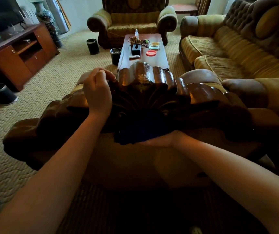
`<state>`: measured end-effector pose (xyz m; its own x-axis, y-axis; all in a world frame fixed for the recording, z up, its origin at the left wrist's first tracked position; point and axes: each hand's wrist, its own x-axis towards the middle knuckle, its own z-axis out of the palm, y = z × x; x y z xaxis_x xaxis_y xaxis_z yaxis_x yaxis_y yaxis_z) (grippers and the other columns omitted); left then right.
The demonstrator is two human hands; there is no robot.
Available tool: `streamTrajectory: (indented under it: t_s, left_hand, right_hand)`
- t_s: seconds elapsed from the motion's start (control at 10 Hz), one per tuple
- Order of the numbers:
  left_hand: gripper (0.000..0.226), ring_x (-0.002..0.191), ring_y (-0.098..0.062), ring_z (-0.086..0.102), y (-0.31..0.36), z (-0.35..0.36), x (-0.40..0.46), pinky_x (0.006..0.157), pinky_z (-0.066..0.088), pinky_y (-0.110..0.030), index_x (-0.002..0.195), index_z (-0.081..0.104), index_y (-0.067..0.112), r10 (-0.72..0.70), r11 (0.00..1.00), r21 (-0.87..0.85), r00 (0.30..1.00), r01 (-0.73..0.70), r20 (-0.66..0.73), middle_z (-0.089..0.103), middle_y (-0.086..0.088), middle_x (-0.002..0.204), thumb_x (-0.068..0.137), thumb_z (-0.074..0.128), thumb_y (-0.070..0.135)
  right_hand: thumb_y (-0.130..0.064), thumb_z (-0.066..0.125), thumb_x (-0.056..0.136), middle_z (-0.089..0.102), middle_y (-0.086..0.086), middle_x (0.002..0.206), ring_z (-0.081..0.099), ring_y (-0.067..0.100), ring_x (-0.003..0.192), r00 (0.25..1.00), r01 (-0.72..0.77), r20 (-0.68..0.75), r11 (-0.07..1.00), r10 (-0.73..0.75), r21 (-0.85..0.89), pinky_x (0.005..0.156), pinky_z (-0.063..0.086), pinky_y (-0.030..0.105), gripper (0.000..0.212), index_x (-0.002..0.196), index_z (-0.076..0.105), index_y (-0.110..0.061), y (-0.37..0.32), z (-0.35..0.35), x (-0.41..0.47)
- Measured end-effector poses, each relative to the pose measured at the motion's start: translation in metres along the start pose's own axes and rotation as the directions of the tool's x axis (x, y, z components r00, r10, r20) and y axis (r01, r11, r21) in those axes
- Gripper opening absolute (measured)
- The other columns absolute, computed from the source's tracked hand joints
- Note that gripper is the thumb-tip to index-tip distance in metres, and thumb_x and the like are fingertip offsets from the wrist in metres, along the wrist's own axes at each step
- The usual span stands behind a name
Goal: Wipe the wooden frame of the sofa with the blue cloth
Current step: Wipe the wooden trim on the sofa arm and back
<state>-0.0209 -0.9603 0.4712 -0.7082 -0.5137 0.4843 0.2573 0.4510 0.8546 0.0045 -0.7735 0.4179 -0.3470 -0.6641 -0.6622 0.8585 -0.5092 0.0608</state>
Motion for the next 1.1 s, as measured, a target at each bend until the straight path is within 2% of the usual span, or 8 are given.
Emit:
streamTrajectory:
  t_s: [0.2, 0.3, 0.5, 0.6, 0.7, 0.8, 1.0, 1.1]
  left_hand:
    - [0.032, 0.063, 0.002, 0.053, 0.006, 0.000, -0.004, 0.066, 0.043, -0.021, 0.073, 0.061, 0.004, 0.045, 0.999, 0.021, 0.999, -0.046, 0.002, 0.054, 0.011, 0.065, 0.086, 0.032, 0.013]
    - [0.033, 0.065, -0.007, 0.051, 0.016, 0.002, -0.018, 0.067, 0.042, -0.029, 0.073, 0.060, 0.006, 0.203, 0.978, 0.058, 0.979, -0.201, -0.022, 0.055, 0.007, 0.068, 0.086, 0.032, 0.019]
    - [0.031, 0.076, -0.012, 0.048, 0.035, 0.019, -0.022, 0.072, 0.039, -0.036, 0.080, 0.062, 0.001, 0.397, 0.902, 0.168, 0.917, -0.397, 0.039, 0.058, -0.007, 0.077, 0.087, 0.036, 0.016]
    - [0.032, 0.080, -0.022, 0.053, 0.042, 0.027, -0.015, 0.074, 0.039, -0.034, 0.082, 0.062, -0.001, 0.403, 0.898, 0.185, 0.915, -0.400, 0.024, 0.062, -0.013, 0.082, 0.087, 0.036, 0.017]
    - [0.034, 0.084, -0.021, 0.055, 0.046, 0.035, -0.005, 0.076, 0.040, -0.033, 0.085, 0.063, 0.000, 0.386, 0.904, 0.189, 0.922, -0.384, 0.030, 0.064, -0.013, 0.086, 0.086, 0.035, 0.019]
    - [0.037, 0.084, -0.011, 0.052, 0.046, 0.039, 0.002, 0.075, 0.039, -0.023, 0.088, 0.063, 0.002, 0.337, 0.922, 0.189, 0.941, -0.337, 0.037, 0.063, -0.009, 0.088, 0.086, 0.033, 0.024]
    - [0.038, 0.086, -0.010, 0.050, 0.048, 0.029, 0.014, 0.073, 0.037, -0.015, 0.093, 0.063, 0.002, 0.179, 0.971, 0.142, 0.979, -0.192, 0.099, 0.058, -0.006, 0.091, 0.085, 0.032, 0.023]
    - [0.041, 0.082, -0.011, 0.051, 0.047, 0.021, 0.028, 0.075, 0.039, -0.024, 0.095, 0.063, 0.001, 0.076, 0.992, 0.096, 0.993, -0.085, 0.094, 0.058, -0.005, 0.090, 0.084, 0.031, 0.024]
  right_hand:
    - [-0.061, 0.033, 0.092, 0.047, 0.040, 0.114, 0.042, 0.053, 0.105, 0.996, -0.069, -0.048, 0.987, 0.076, 0.145, 0.085, 0.030, 0.062, 0.075, 0.129, 0.045, 0.003, -0.014, -0.014, 0.004]
    - [-0.049, 0.036, 0.094, 0.051, 0.026, 0.128, 0.043, 0.039, 0.122, 0.995, 0.008, -0.098, 0.997, -0.001, 0.077, 0.101, 0.030, 0.053, 0.059, 0.132, 0.049, -0.005, -0.019, -0.018, -0.014]
    - [-0.016, 0.047, 0.075, 0.050, 0.015, 0.133, 0.035, 0.028, 0.133, 0.984, 0.164, -0.080, 0.984, -0.159, 0.062, 0.101, 0.032, 0.044, 0.054, 0.129, 0.048, -0.013, -0.051, -0.048, -0.055]
    - [0.001, 0.061, 0.086, 0.038, -0.010, 0.144, 0.027, 0.007, 0.138, 0.940, 0.325, 0.101, 0.761, -0.327, -0.561, 0.106, 0.038, 0.036, 0.056, 0.134, 0.043, -0.020, -0.062, -0.048, -0.075]
    - [-0.041, 0.052, 0.093, 0.055, -0.009, 0.132, 0.046, 0.012, 0.127, 0.499, 0.430, 0.721, -0.585, -0.481, -0.688, 0.097, 0.041, 0.015, 0.048, 0.135, 0.047, -0.018, -0.074, -0.048, -0.084]
    - [-0.026, 0.024, 0.103, 0.044, 0.022, 0.141, 0.036, 0.034, 0.130, 0.183, -0.039, 0.967, -0.985, -0.174, -0.170, 0.109, 0.030, 0.030, 0.040, 0.137, 0.041, -0.011, -0.096, -0.033, -0.072]
    - [-0.002, 0.047, 0.090, 0.038, 0.016, 0.147, 0.032, 0.025, 0.139, 0.077, 0.421, 0.943, -0.847, -0.323, -0.324, 0.115, 0.028, 0.037, 0.052, 0.142, 0.037, -0.005, -0.058, 0.056, -0.032]
    - [-0.010, 0.044, 0.091, 0.038, 0.010, 0.149, 0.035, 0.024, 0.137, 0.044, 0.333, 0.924, -0.866, -0.381, -0.373, 0.111, 0.031, 0.033, 0.053, 0.143, 0.037, -0.011, -0.041, 0.081, -0.017]
